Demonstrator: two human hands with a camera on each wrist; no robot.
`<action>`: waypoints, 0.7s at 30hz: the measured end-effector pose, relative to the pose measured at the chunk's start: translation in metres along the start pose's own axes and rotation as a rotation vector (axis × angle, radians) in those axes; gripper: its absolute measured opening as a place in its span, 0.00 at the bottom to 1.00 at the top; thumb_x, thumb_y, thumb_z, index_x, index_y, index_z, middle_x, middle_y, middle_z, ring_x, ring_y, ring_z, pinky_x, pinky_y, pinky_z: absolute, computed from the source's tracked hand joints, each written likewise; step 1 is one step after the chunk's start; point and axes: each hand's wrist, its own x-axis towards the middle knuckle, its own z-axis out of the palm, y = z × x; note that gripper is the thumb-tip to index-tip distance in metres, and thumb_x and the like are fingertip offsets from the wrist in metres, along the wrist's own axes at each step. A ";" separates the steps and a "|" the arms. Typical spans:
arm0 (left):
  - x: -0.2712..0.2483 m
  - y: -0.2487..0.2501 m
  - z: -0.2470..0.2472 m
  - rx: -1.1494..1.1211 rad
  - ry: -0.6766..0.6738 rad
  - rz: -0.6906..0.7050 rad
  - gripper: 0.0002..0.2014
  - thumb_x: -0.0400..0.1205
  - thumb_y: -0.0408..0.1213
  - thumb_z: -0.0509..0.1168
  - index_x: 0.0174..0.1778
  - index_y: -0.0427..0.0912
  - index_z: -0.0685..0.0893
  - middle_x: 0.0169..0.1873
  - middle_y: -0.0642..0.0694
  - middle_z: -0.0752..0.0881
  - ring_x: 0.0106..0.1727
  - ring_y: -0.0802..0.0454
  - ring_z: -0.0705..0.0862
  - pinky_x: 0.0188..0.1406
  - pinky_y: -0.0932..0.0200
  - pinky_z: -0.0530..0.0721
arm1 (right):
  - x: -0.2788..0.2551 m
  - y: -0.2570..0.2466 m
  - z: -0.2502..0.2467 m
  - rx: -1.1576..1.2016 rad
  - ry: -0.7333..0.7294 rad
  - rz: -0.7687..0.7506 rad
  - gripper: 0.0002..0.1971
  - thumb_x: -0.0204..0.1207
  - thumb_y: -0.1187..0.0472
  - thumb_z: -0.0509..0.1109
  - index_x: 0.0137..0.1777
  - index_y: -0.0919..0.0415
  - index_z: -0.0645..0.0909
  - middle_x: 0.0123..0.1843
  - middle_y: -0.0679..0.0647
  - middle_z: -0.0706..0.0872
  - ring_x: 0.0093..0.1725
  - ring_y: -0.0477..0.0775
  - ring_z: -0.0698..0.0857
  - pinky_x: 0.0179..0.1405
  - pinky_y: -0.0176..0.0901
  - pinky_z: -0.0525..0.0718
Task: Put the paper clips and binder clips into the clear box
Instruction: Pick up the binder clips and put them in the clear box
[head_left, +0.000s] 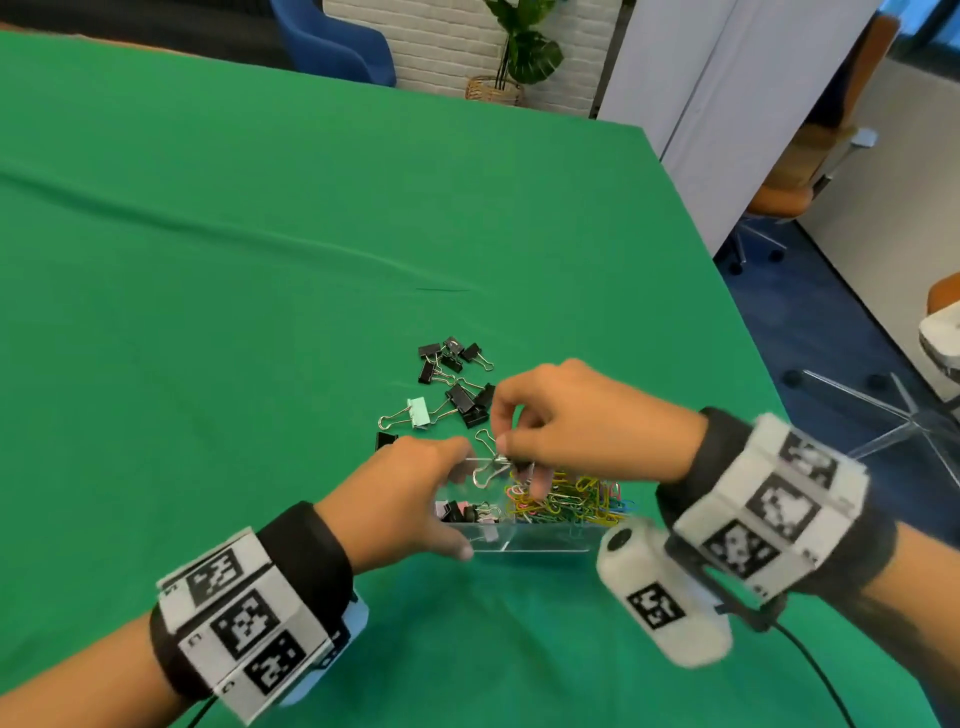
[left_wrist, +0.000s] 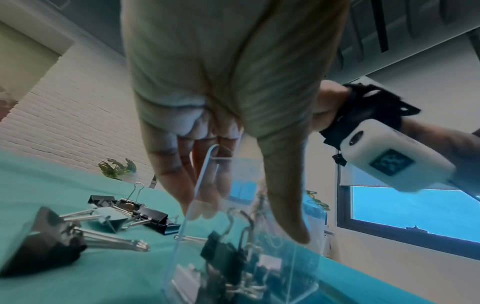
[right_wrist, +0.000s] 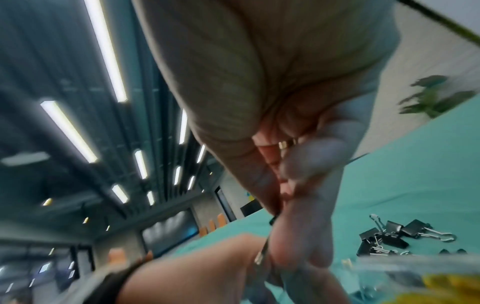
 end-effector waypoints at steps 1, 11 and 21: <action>-0.001 -0.001 -0.001 -0.011 -0.011 -0.015 0.33 0.61 0.50 0.80 0.58 0.45 0.75 0.54 0.52 0.84 0.54 0.53 0.81 0.55 0.57 0.78 | -0.001 -0.005 0.009 -0.061 0.013 -0.006 0.04 0.76 0.64 0.62 0.45 0.61 0.78 0.33 0.56 0.90 0.29 0.50 0.88 0.32 0.37 0.85; -0.031 -0.019 -0.003 -0.082 -0.102 -0.048 0.57 0.54 0.73 0.63 0.78 0.54 0.53 0.76 0.54 0.66 0.73 0.61 0.67 0.68 0.74 0.61 | 0.035 0.030 -0.042 -0.265 0.365 0.127 0.12 0.77 0.50 0.66 0.50 0.59 0.79 0.40 0.55 0.81 0.42 0.55 0.79 0.43 0.43 0.75; -0.020 -0.014 0.004 -0.154 -0.159 -0.075 0.24 0.77 0.57 0.63 0.64 0.57 0.61 0.63 0.50 0.80 0.58 0.54 0.81 0.63 0.54 0.78 | 0.121 0.045 -0.020 -0.538 -0.384 0.010 0.19 0.71 0.61 0.74 0.62 0.60 0.81 0.55 0.57 0.87 0.45 0.50 0.79 0.49 0.37 0.73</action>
